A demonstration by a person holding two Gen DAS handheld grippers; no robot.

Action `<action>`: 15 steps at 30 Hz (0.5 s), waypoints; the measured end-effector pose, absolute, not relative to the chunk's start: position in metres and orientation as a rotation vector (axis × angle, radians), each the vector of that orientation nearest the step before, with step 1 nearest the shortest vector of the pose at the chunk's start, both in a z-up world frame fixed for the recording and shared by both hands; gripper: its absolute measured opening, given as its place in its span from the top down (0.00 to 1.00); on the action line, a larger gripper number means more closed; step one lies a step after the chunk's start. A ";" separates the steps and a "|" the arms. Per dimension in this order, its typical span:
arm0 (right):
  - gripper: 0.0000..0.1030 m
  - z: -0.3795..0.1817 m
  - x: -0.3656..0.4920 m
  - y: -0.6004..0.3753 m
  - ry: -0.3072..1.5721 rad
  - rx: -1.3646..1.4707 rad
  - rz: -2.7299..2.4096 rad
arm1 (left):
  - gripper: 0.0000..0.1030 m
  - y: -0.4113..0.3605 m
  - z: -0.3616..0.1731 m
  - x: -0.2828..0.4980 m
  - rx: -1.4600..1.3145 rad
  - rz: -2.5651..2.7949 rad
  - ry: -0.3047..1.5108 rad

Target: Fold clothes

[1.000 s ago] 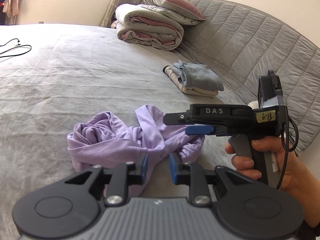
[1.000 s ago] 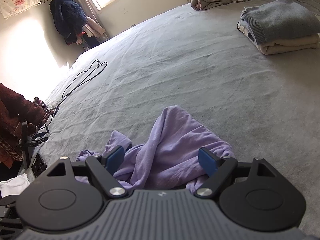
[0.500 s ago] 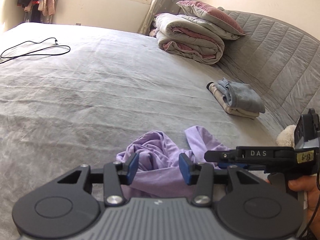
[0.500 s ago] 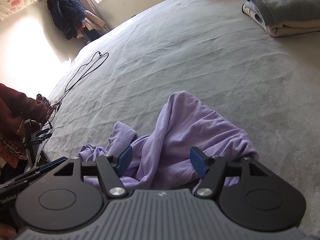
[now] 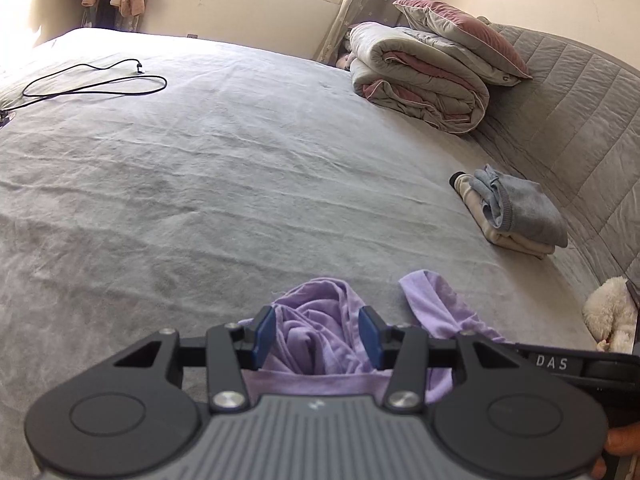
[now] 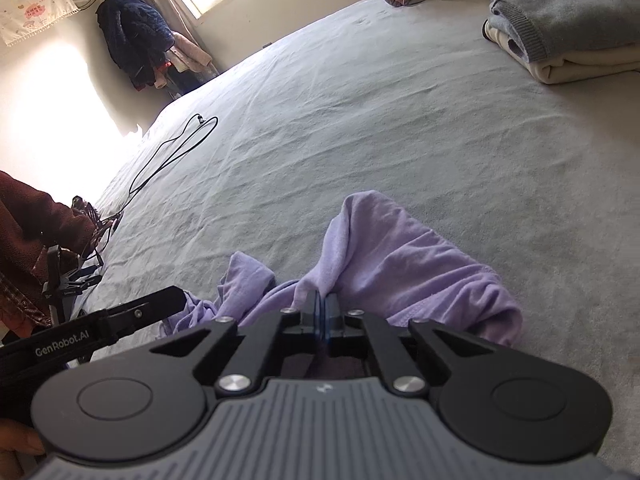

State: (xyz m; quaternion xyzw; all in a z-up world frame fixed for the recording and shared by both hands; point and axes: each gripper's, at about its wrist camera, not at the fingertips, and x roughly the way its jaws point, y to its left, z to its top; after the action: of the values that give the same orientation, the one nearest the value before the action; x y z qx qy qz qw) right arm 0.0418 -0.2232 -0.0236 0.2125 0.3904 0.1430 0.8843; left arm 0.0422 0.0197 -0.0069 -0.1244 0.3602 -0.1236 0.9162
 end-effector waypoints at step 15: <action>0.98 -0.021 0.018 -0.246 0.838 0.424 0.296 | 0.76 -0.008 -0.027 0.066 -0.334 -0.298 0.804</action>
State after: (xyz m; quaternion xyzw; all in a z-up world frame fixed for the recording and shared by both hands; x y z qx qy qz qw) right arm 0.0182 -0.2458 -0.0213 0.2037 0.4021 0.1421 0.8813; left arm 0.0661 -0.0081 -0.0271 -0.1610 0.3879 -0.1439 0.8960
